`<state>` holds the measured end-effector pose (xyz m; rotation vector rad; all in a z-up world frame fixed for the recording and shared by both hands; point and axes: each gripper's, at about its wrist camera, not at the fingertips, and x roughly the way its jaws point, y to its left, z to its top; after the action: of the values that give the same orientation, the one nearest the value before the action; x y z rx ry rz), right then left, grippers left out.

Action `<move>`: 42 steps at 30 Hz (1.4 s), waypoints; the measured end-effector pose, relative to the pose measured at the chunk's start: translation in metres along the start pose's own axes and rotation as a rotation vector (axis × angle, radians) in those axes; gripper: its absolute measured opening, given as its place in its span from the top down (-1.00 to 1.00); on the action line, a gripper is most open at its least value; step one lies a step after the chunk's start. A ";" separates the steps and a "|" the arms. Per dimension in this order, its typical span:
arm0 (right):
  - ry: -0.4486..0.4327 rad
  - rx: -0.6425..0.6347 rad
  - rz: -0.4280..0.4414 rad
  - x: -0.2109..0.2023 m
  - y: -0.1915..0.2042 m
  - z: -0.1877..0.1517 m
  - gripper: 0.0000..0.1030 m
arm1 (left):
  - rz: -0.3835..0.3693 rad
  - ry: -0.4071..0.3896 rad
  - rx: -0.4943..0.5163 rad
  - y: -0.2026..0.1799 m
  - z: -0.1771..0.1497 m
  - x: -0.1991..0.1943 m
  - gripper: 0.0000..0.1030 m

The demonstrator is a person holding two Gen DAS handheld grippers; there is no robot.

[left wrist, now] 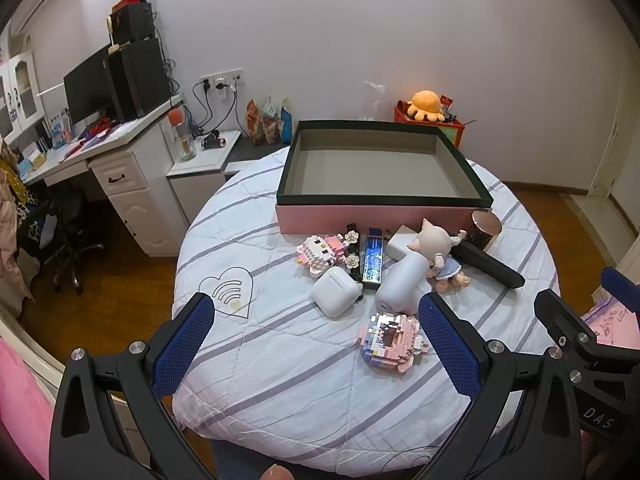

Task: Organize rigid objects
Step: 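Move the right tool toward the black remote beside the pink jar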

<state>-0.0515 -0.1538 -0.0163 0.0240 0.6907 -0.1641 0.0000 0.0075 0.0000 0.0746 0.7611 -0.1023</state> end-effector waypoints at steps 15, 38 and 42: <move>0.021 0.000 0.002 0.012 -0.008 -0.002 -1.00 | -0.011 0.015 0.013 0.001 0.000 0.012 -1.00; 0.159 -0.077 -0.048 0.093 -0.025 0.002 -1.00 | -0.008 0.062 -0.020 0.002 0.010 0.071 -1.00; 0.190 -0.105 -0.052 0.111 -0.025 0.005 -1.00 | 0.000 0.083 -0.022 -0.002 0.014 0.088 -1.00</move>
<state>0.0320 -0.1946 -0.0821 -0.0795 0.8891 -0.1766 0.0726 -0.0014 -0.0504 0.0582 0.8449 -0.0917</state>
